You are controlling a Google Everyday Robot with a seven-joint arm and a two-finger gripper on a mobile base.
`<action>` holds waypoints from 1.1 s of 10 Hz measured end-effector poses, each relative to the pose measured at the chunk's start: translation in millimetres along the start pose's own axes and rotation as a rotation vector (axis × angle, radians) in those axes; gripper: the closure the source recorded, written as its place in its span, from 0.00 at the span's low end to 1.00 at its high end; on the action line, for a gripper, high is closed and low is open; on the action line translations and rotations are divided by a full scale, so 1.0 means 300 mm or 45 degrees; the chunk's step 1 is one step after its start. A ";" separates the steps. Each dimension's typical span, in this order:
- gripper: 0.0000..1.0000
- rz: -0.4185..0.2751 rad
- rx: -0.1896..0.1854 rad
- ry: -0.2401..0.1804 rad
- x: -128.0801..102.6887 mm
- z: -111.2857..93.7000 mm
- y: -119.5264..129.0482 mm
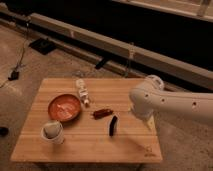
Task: Knock the eraser over
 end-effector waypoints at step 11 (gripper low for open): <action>0.20 -0.087 -0.013 0.046 -0.086 -0.001 -0.128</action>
